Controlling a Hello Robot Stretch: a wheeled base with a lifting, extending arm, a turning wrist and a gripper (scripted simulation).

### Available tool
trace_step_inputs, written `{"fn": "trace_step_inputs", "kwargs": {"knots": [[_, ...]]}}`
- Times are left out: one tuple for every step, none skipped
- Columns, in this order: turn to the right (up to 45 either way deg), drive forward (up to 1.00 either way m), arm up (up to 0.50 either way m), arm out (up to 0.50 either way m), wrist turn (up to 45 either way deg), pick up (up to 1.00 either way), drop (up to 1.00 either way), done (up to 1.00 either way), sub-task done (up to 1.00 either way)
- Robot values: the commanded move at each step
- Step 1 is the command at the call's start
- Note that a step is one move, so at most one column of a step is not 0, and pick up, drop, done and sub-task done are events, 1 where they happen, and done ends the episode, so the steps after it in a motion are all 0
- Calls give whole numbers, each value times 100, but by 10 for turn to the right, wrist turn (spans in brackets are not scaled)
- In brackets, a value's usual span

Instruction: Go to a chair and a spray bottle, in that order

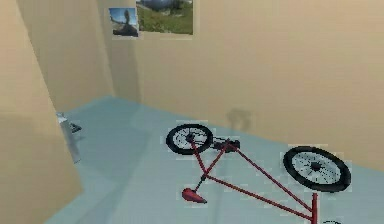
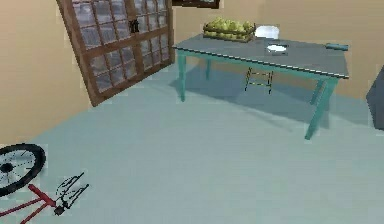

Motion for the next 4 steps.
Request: {"fn": "trace_step_inputs", "kwargs": {"knots": [[0,40,0,0,0,0,0,0,0],[-210,0,0,0,0,0,0,0,0],[0,100,0,0,0,0,0,0,0],[0,75,0,0,0,0,0,0,0]]}}
